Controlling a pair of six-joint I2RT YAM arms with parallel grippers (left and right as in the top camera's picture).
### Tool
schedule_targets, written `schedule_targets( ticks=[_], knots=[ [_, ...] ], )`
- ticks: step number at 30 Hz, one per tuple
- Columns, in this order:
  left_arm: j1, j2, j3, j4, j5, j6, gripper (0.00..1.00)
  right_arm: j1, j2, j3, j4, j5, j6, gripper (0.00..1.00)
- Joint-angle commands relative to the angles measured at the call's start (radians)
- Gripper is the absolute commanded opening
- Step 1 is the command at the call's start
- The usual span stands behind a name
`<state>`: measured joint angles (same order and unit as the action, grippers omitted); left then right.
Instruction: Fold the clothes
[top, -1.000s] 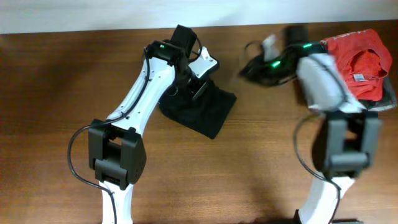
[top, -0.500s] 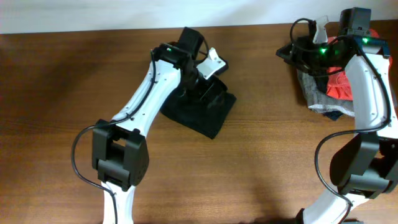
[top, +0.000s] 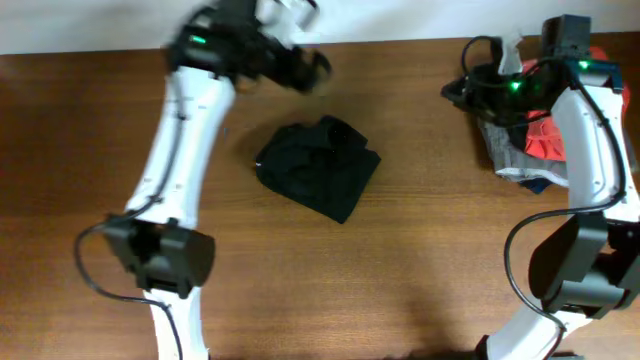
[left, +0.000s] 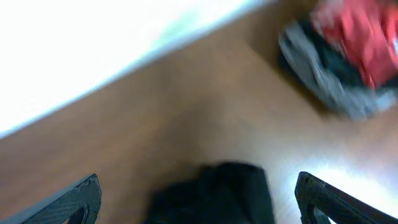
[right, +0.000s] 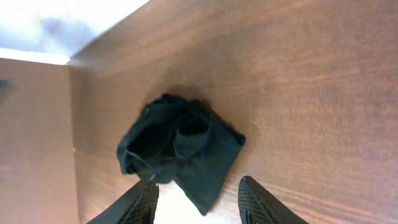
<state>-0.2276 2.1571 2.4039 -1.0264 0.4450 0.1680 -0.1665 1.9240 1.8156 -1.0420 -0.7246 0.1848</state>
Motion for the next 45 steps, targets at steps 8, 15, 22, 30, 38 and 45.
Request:
schedule_targets(
  ticks=[8,15,22,30,38,45],
  knots=[
    [0.249,-0.030,0.067,-0.055,-0.061,-0.150,0.99,0.330,0.009,0.002,0.008,0.261,0.011,0.56],
    [0.292,-0.029,0.066,-0.082,-0.163,-0.149,0.99,0.534,0.084,0.002,0.112,0.377,0.151,0.58],
    [0.292,-0.029,0.049,-0.082,-0.251,-0.145,0.99,0.631,0.167,0.002,0.229,0.407,0.165,0.56],
    [0.292,-0.029,0.022,-0.081,-0.264,-0.121,0.99,0.653,0.229,0.002,0.247,0.419,0.165,0.32],
    [0.292,-0.029,0.018,-0.081,-0.264,-0.118,0.99,0.658,0.228,0.002,0.155,0.402,0.164,0.04],
    [0.292,-0.029,0.018,-0.081,-0.264,-0.110,0.99,0.651,0.228,-0.031,-0.111,0.508,0.161,0.04]
  ],
)
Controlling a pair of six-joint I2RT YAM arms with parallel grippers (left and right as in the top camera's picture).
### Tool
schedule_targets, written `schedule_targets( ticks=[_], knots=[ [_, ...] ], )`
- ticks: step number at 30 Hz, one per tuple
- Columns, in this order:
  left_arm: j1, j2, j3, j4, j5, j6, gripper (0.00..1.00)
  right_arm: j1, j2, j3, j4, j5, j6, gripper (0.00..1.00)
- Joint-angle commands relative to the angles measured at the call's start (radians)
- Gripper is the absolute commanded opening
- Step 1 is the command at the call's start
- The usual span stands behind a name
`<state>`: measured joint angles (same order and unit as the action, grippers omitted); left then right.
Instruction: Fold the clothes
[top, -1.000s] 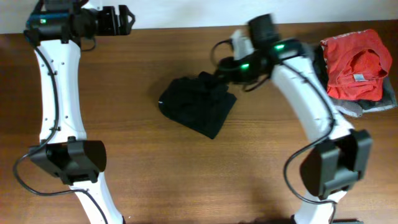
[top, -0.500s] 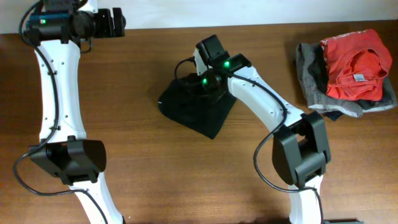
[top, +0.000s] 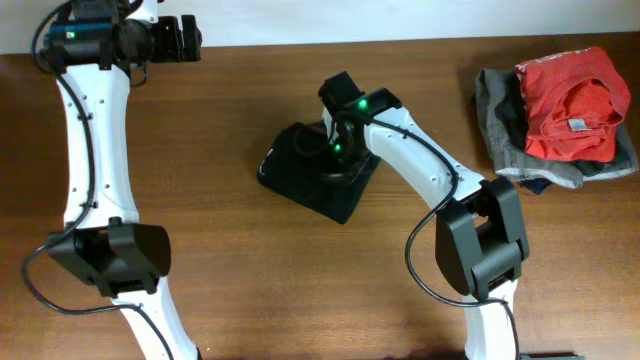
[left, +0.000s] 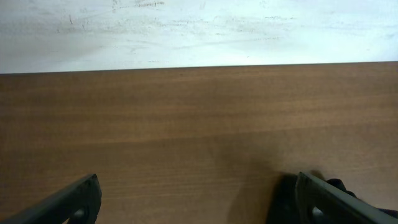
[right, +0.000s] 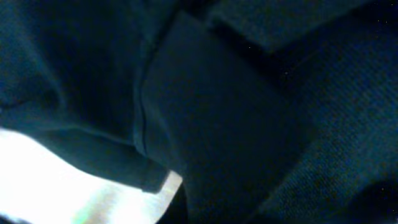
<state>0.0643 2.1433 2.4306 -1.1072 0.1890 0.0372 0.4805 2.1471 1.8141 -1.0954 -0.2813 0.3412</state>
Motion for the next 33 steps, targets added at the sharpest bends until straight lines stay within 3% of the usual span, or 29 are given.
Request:
schedule_targets(
  ticks=[1,11,30,33],
  knots=[
    [0.000,-0.015,-0.008,0.000,-0.008,0.021,0.99,0.000,0.005,-0.045,-0.060,0.064,0.006,0.04],
    [0.000,-0.015,-0.008,0.000,-0.018,0.032,0.99,-0.086,0.005,-0.222,0.044,-0.086,0.016,0.04],
    [0.000,-0.013,-0.008,0.000,-0.022,0.047,0.99,-0.143,-0.112,-0.225,-0.042,-0.164,-0.004,0.04],
    [0.000,-0.013,-0.008,-0.001,-0.022,0.047,0.99,-0.152,-0.150,-0.225,-0.071,-0.163,-0.021,0.12]
  ],
)
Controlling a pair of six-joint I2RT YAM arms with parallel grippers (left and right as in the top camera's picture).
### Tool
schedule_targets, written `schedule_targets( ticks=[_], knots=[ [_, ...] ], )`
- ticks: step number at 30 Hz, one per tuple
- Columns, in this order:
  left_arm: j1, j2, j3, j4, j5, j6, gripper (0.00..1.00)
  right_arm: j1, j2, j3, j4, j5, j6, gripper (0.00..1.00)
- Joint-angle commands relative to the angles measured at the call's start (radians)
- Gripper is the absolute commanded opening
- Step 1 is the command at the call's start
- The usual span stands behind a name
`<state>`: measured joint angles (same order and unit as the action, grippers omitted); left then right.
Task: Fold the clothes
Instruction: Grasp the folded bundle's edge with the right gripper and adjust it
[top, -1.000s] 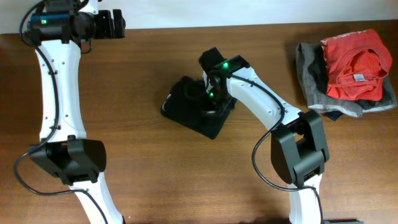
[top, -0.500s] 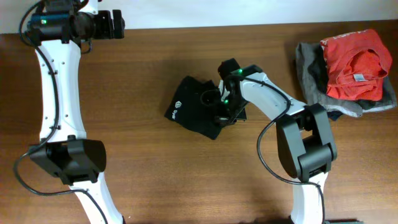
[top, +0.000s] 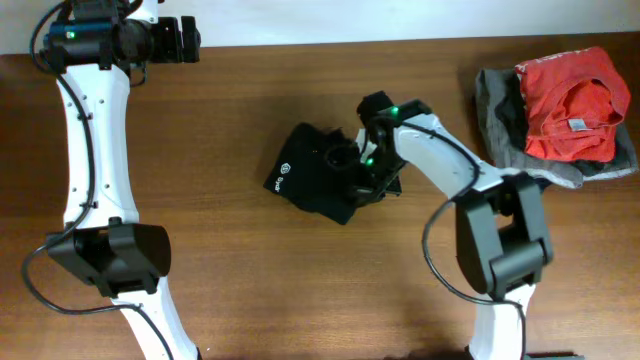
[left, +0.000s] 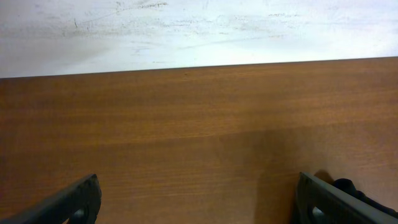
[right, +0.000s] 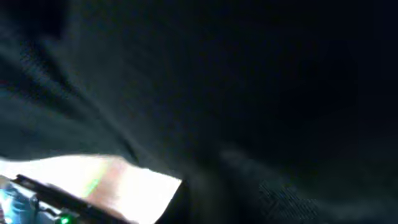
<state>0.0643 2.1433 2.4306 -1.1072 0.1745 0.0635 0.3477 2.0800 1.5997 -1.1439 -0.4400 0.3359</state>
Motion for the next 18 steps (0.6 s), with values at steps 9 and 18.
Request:
schedule_targets(
  ticks=[9,18],
  knots=[
    [0.000,-0.013,-0.008,0.000,-0.008,0.021,0.99,-0.021,-0.168,-0.010,-0.050,-0.002,-0.070,0.40],
    [0.000,-0.012,-0.008,0.000,-0.007,0.020,0.99,-0.014,-0.168,-0.010,0.330,-0.061,-0.100,0.41]
  ],
)
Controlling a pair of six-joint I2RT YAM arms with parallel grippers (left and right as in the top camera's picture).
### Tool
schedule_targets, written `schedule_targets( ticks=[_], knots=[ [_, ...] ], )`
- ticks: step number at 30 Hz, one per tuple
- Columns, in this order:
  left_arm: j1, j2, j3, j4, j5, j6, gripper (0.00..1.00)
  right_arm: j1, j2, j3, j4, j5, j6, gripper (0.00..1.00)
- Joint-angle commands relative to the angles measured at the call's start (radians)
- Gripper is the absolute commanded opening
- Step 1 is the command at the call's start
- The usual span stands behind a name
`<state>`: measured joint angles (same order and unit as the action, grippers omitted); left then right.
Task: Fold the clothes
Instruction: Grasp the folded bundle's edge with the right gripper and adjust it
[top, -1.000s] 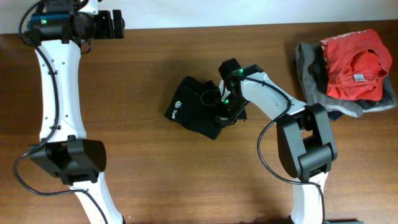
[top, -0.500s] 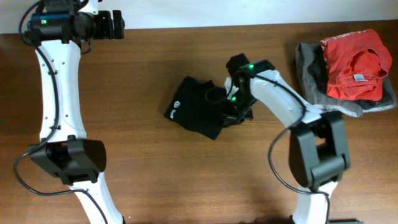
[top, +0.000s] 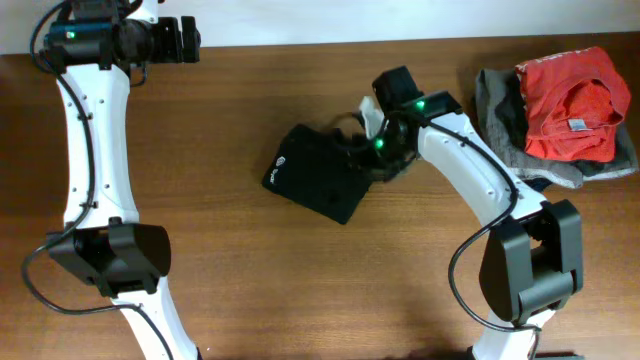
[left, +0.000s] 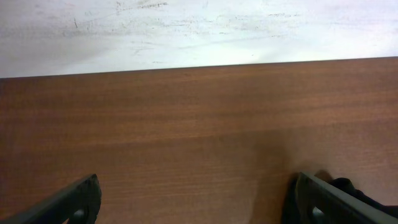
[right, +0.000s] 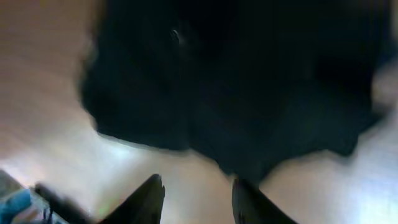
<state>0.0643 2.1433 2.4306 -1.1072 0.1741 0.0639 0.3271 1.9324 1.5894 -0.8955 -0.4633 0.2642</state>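
A black garment lies folded in a rough rectangle in the middle of the wooden table, a small white logo showing at its left corner. My right gripper hangs over its right end. In the blurred right wrist view the right gripper is open and holds nothing, with the black garment spread below it. My left gripper is at the table's far left corner. It is open over bare wood. A sliver of the black garment shows by its right finger.
A pile of clothes sits at the table's far right: a red shirt on top of grey garments. The white wall runs along the table's far edge.
My right gripper was buried in the black garment's right side. Now it is raised above that end, open, and the garment lies flatter. The left arm has not moved.
First my left arm was near the garment's far side and my right arm was over the clothes pile. Then the left gripper was at the far left corner and the right gripper down in the black garment. The garment changed shape, its logo showing. Now the right gripper is open above it.
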Motion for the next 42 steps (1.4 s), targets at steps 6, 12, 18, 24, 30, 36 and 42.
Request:
schedule_targets(
  ticks=[6,12,18,24,30,36,42],
  knots=[
    [0.000,-0.012,-0.008,-0.001,-0.007,0.020,0.99,0.066,0.023,0.000,0.354,0.047,-0.055,0.41],
    [0.000,-0.012,-0.008,-0.001,-0.007,0.020,0.99,0.092,0.108,-0.001,0.312,0.059,-0.054,0.41],
    [0.000,-0.012,-0.008,-0.004,-0.007,0.020,0.99,0.090,0.183,-0.001,0.116,0.085,-0.023,0.43],
    [0.000,-0.011,-0.008,-0.005,-0.007,0.020,0.99,0.090,0.194,-0.004,0.024,0.128,-0.012,0.49],
    [0.000,-0.011,-0.008,-0.010,-0.007,0.020,0.99,0.080,0.161,0.041,0.011,0.074,0.007,0.52],
    [0.000,-0.011,-0.008,-0.021,-0.008,0.020,0.99,0.041,0.041,0.133,-0.089,0.084,0.040,0.58],
    [0.000,-0.011,-0.008,-0.023,-0.007,0.021,0.99,-0.064,-0.006,0.116,-0.195,0.109,0.112,0.65]
  ],
)
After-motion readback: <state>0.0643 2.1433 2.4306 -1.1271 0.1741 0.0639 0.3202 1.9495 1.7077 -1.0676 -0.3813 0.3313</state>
